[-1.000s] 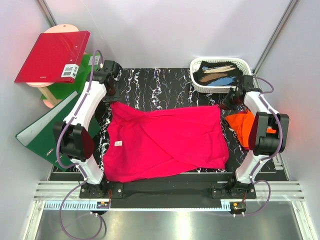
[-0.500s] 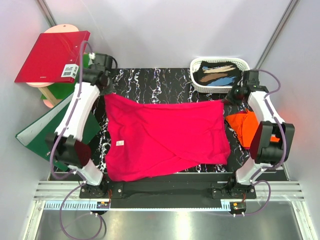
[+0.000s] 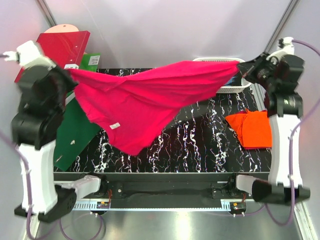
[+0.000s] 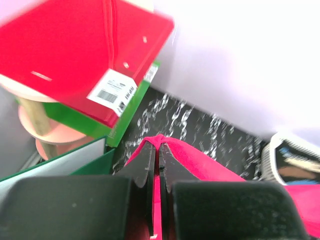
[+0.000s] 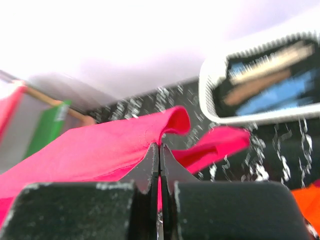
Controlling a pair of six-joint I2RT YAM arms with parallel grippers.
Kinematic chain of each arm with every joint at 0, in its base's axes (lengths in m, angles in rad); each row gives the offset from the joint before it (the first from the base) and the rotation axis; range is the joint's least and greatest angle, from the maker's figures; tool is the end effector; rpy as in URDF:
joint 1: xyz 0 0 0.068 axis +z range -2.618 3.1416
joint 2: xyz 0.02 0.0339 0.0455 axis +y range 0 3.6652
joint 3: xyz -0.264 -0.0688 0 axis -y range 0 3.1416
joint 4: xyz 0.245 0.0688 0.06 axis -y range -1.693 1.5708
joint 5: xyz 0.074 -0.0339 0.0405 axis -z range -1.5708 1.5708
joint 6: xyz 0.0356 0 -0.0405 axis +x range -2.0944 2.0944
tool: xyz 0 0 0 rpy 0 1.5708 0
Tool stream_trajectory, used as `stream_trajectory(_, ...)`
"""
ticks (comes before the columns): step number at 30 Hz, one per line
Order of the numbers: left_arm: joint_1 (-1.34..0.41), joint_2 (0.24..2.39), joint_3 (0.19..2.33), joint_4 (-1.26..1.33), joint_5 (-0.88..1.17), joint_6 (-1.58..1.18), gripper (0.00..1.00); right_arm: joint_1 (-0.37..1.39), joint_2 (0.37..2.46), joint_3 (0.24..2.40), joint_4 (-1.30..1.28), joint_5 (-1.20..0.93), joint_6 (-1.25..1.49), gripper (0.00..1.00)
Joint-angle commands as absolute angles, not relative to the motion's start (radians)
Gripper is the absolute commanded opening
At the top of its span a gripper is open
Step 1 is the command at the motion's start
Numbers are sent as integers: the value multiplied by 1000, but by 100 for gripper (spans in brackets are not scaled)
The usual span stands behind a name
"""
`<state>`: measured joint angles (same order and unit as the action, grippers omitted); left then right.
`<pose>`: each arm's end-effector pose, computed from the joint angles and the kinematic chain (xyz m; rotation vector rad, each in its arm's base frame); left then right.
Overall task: Fold and stack the t-shirts
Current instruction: Flatten out the tshirt
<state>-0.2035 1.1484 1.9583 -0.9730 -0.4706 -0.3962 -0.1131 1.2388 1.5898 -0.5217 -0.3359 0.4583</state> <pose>0.1419 -0.0128 0.5559 -0.5024 1.6410 -0.0365 0.2492 -0.0165 0.4854 0.2527 1.7449 0.5440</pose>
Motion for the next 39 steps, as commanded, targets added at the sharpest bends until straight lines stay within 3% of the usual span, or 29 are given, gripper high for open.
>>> stream_trajectory(1, -198, 1002, 1956, -939, -453, -364, 0, -114, 1047, 1625, -523, -357, 465, 0)
stream_trajectory(10, -198, 783, 2058, -1146, -360, -367, 0, -114, 733, 1666, -764, -269, 391, 0)
stream_trajectory(15, -196, 816, 2118, -1147, -342, -367, 0, -114, 684, 1635, -792, -209, 452, 0)
stream_trajectory(25, -196, 1316, 2209, -1112, -177, -400, 0, -114, 914, 1418, -778, -202, 500, 0)
stream_trajectory(29, -186, 1583, 2207, -1120, -28, -400, 0, -114, 1021, 1247, -630, -198, 489, 0)
stream_trajectory(33, -183, 1849, 2162, -1108, -6, -397, 0, -117, 1168, 1119, -509, -215, 470, 0)
stream_trajectory(39, -166, 2106, 2216, -1101, 15, -402, 0, -117, 1467, 1152, -436, -273, 446, 0)
